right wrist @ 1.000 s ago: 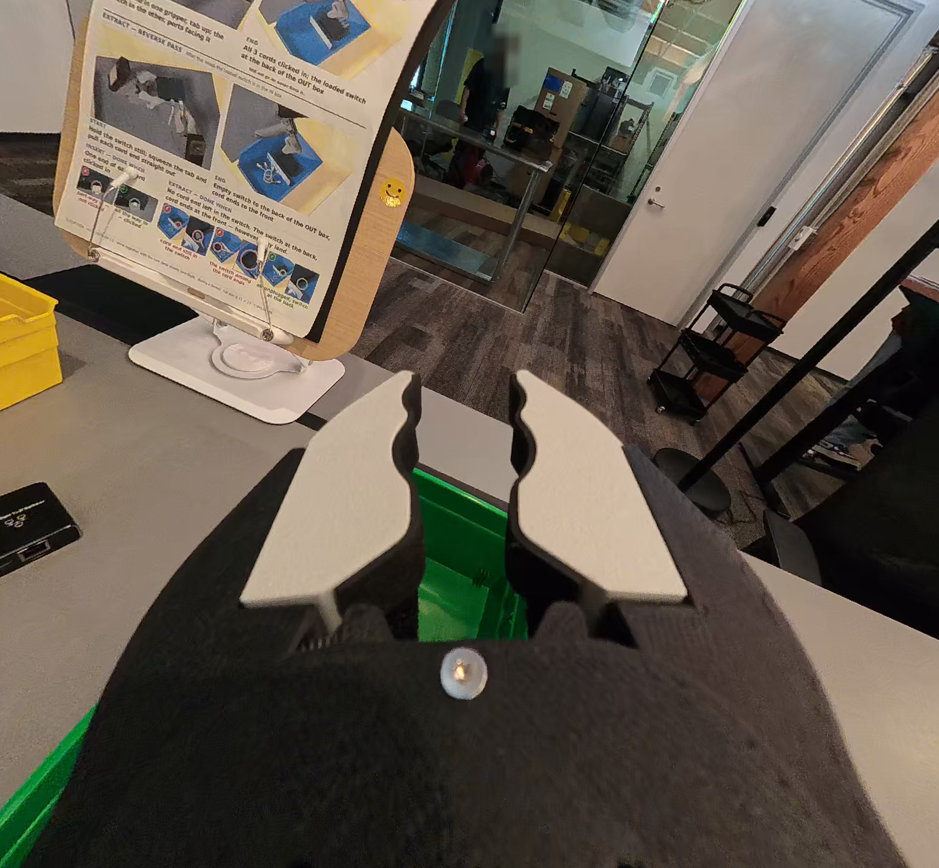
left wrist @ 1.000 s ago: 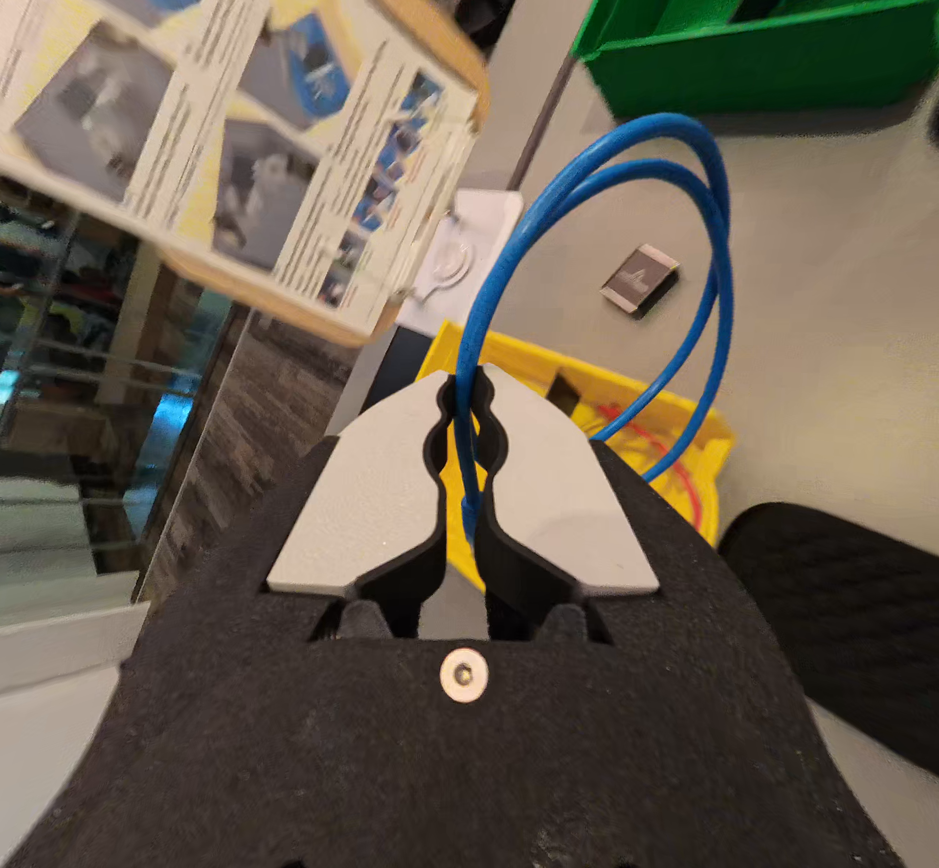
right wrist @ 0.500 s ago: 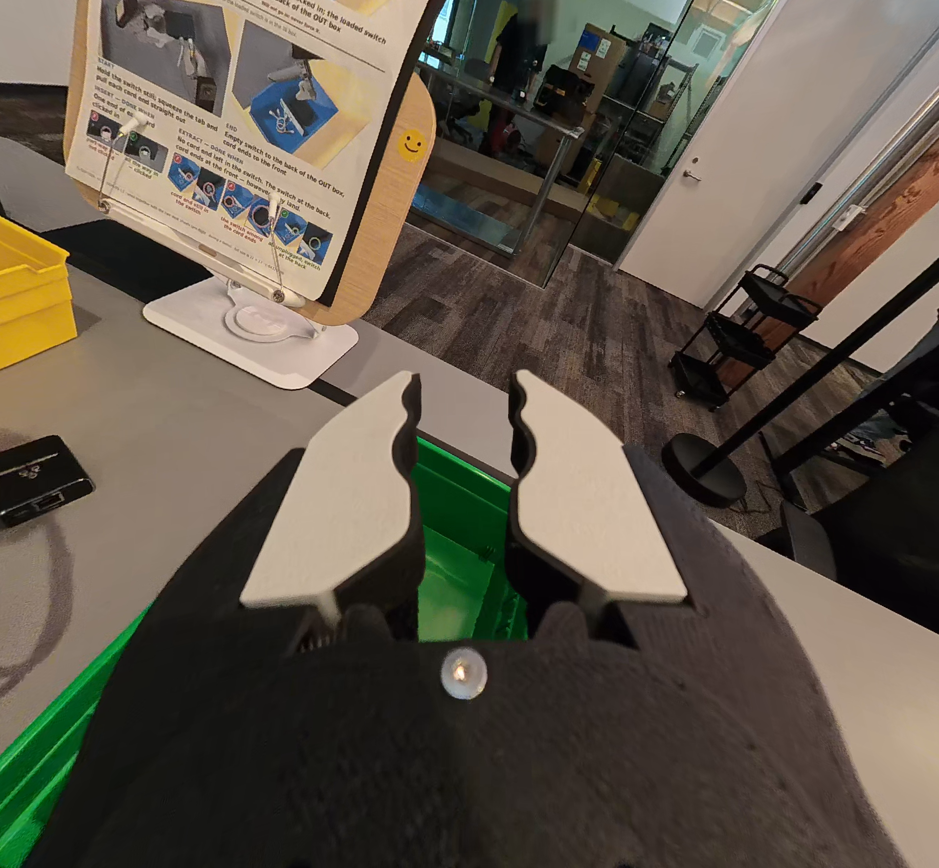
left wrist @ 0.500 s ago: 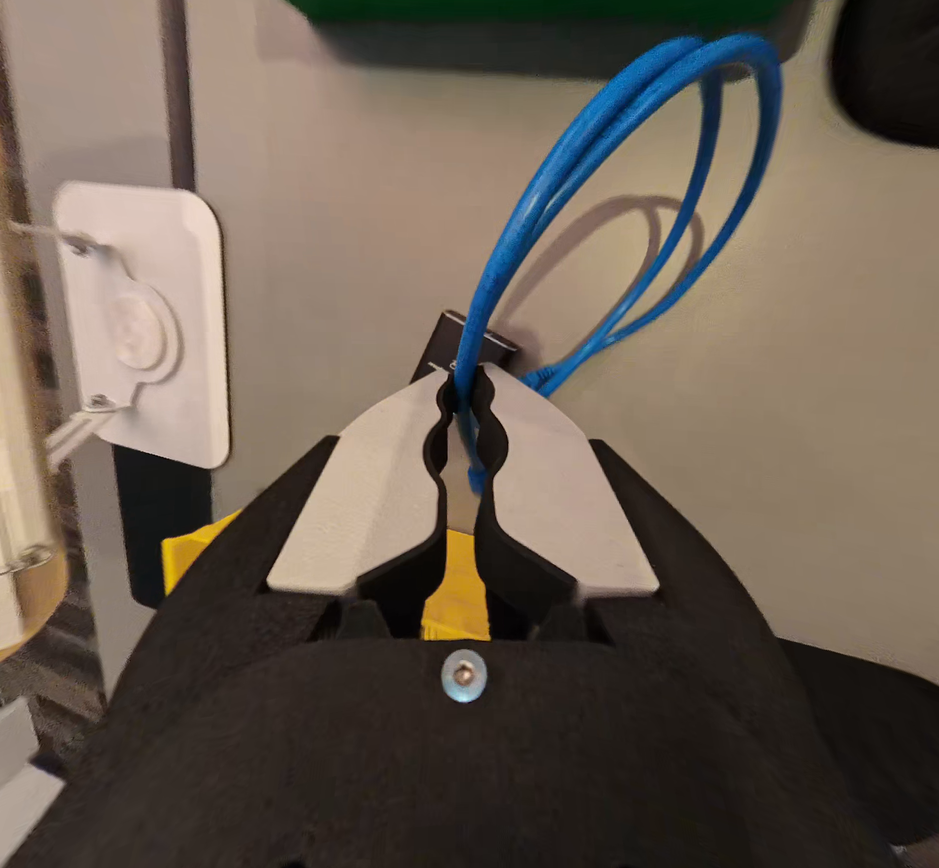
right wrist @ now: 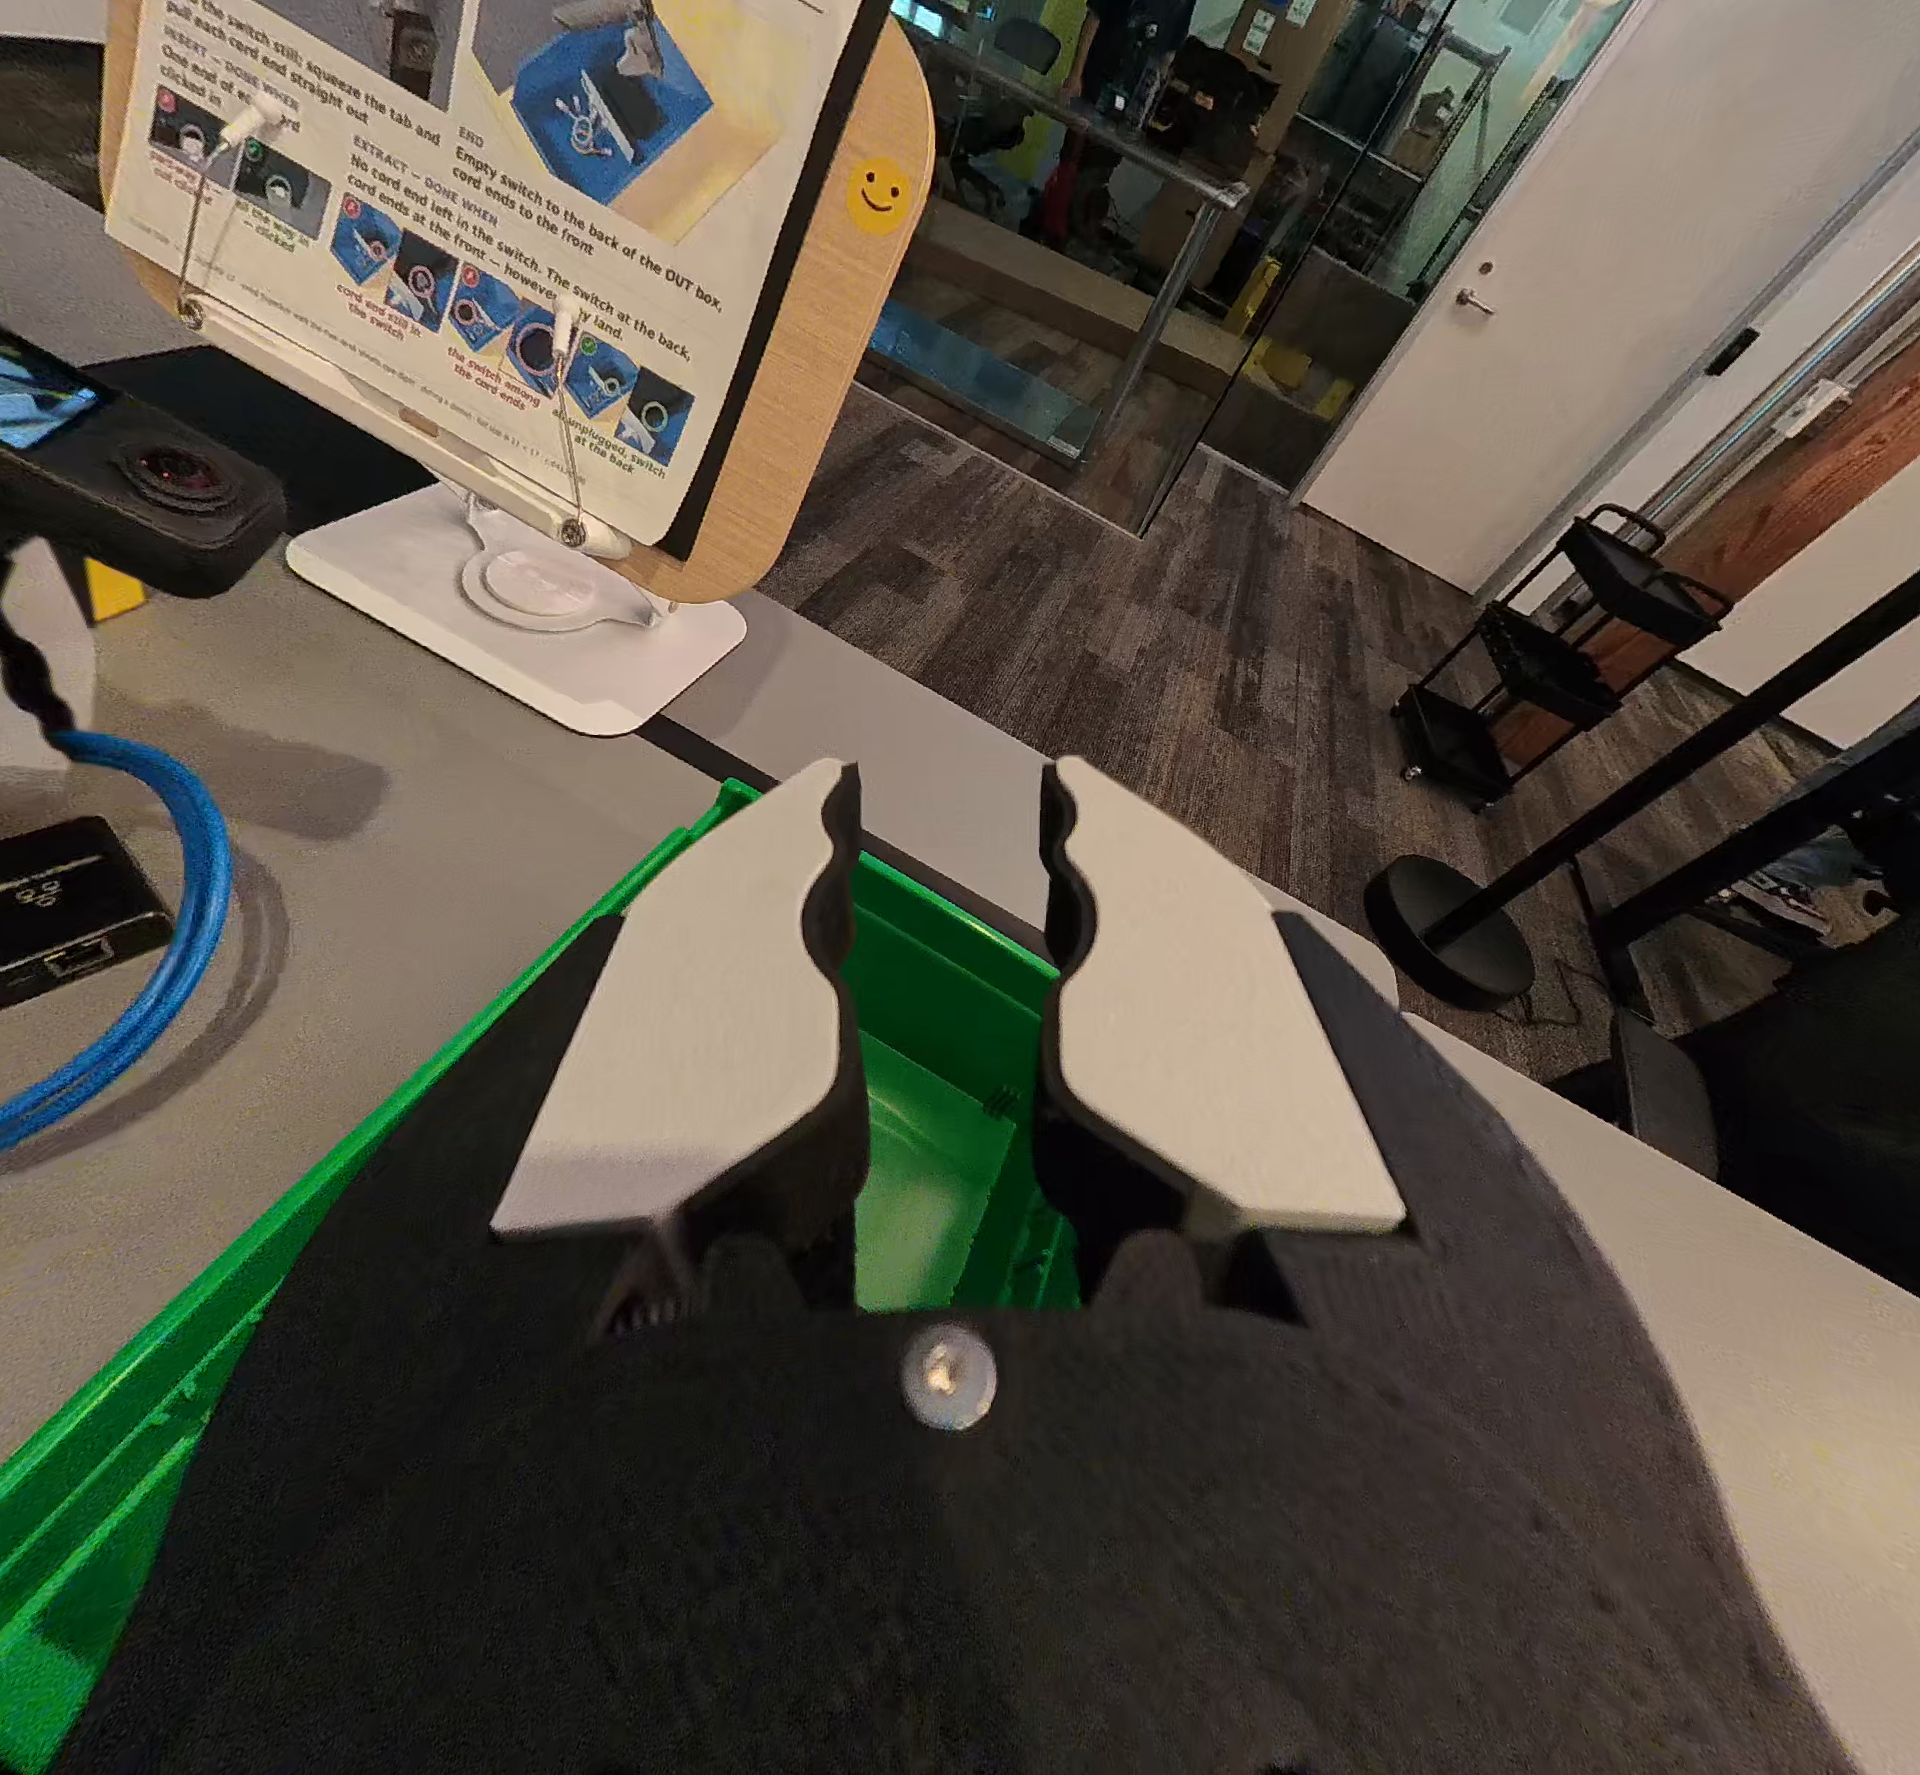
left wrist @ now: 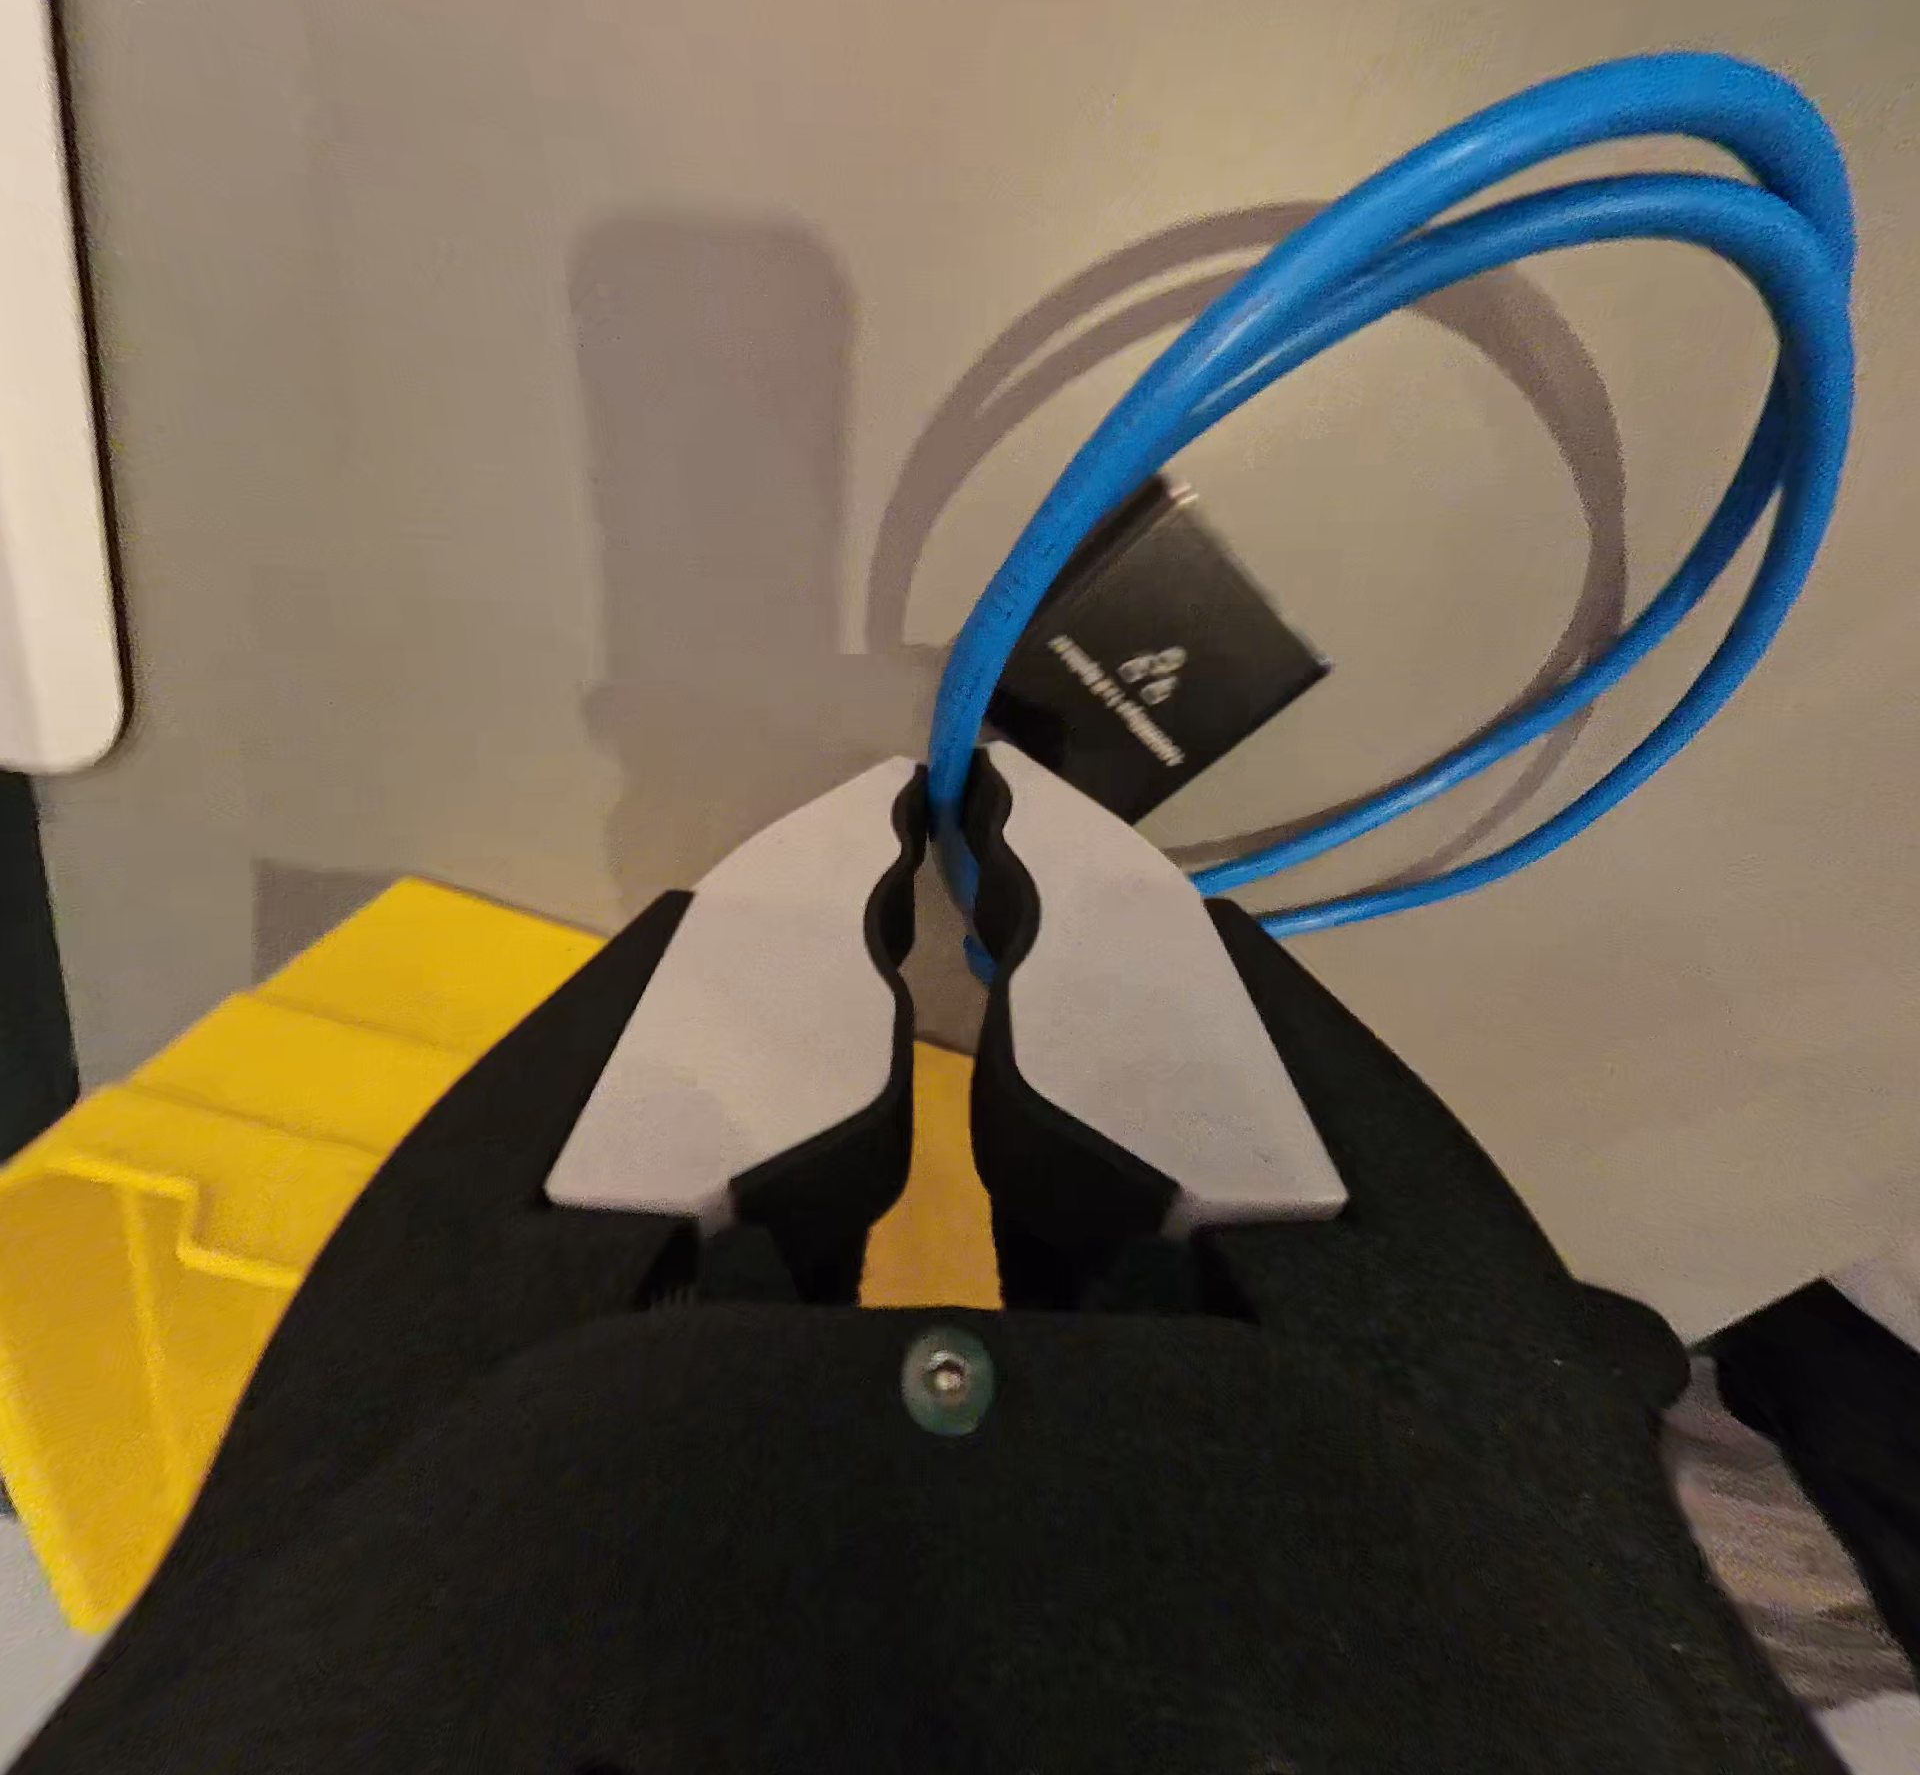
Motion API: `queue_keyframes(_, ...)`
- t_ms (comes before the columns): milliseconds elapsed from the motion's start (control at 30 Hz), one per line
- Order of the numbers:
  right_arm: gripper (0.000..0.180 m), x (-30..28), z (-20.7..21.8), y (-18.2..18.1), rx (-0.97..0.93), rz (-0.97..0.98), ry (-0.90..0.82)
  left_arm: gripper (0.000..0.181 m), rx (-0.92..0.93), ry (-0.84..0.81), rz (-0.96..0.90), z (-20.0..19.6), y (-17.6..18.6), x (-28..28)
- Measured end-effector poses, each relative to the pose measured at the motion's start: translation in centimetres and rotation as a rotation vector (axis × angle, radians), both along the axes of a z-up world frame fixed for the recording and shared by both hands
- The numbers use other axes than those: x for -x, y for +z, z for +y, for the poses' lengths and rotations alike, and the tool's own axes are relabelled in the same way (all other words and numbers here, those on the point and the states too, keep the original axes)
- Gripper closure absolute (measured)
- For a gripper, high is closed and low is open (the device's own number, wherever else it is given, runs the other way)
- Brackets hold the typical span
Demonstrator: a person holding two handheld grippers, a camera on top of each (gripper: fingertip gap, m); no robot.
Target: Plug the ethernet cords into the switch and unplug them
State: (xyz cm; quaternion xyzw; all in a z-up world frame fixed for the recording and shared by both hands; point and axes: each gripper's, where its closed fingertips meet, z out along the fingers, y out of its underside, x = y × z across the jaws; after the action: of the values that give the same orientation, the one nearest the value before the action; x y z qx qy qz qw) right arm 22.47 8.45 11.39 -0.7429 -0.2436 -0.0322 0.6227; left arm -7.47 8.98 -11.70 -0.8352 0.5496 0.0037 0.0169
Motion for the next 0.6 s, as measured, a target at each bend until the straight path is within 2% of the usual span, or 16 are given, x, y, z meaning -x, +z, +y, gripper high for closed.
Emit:
queue_keyframes(67,0.145,0.1,0.2,-0.2,0.007,-0.002,0.004,0.176,-0.007,0.052,0.001,0.6,-0.8,0.9)
queue_keyframes(167,0.145,0.5,0.3,-0.7,0.028,-0.036,0.005,0.174,0.101,0.124,-0.08,-0.1,-1.8,0.0)
queue_keyframes(267,0.145,0.5,0.3,-1.2,0.043,-0.081,-0.005,0.171,0.201,0.176,-0.252,-1.0,-0.8,-1.8)
queue_keyframes(300,0.145,0.3,0.4,-1.3,0.051,-0.083,-0.018,0.178,0.194,0.163,-0.32,-1.1,0.0,-2.3)
queue_keyframes(367,0.145,0.2,0.5,-1.3,0.062,-0.059,-0.027,0.177,0.08,0.134,-0.418,-0.4,1.9,-2.1)
queue_keyframes(400,0.145,0.2,0.5,-1.2,0.056,-0.048,-0.016,0.166,-0.008,0.116,-0.458,0.0,3.1,-1.6)
queue_keyframes(467,0.145,0.2,0.4,-1.1,0.049,-0.04,-0.013,0.158,-0.203,0.051,-0.516,0.3,6.1,-0.3)
queue_keyframes(500,0.145,0.1,0.4,-1.1,0.05,-0.041,-0.019,0.146,-0.299,0.0,-0.557,-0.2,7.9,0.3)
queue_keyframes(600,0.145,0.2,0.4,-1.3,0.053,-0.062,-0.015,0.137,-0.515,-0.107,-0.641,-3.8,12.2,3.2)
